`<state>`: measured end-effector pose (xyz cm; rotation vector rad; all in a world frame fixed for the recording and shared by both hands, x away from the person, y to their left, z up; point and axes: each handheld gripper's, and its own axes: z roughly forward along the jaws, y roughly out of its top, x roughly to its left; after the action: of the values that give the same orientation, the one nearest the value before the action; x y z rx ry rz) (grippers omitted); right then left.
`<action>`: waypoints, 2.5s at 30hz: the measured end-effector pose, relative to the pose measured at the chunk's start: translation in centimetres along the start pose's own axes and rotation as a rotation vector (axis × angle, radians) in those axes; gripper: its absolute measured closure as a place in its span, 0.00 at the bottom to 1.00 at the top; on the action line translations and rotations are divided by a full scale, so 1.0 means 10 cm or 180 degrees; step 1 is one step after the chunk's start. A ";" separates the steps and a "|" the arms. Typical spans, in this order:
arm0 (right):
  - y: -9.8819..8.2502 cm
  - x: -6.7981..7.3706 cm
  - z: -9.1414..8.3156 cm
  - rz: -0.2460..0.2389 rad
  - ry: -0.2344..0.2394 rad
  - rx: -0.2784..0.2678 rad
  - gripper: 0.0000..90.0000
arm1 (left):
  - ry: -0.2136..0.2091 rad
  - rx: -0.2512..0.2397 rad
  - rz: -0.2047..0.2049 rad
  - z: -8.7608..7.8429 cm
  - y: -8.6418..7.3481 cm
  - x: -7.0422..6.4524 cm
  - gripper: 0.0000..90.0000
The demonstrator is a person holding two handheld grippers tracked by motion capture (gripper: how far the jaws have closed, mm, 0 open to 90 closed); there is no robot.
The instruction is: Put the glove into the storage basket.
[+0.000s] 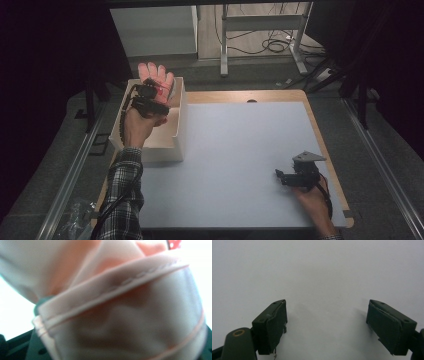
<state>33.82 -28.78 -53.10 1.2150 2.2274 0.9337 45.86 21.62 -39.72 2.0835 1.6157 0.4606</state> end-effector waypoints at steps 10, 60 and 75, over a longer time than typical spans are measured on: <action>0.00 0.00 0.00 -0.0001 0.0002 0.0004 0.19 | 0.0006 0.0201 -0.0002 0.38 -0.15 0.05 0.38; 0.00 0.00 0.00 -0.0002 0.0002 0.0003 0.19 | -0.0294 0.0682 0.0053 0.87 -0.13 0.02 0.03; 0.00 0.00 0.00 -0.0004 -0.0003 -0.0003 0.19 | -0.0200 0.0395 0.0241 0.59 -0.15 -0.02 0.03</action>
<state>33.81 -28.78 -53.11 1.2132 2.2268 0.9334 47.73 20.79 -45.50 2.2336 1.5698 0.3236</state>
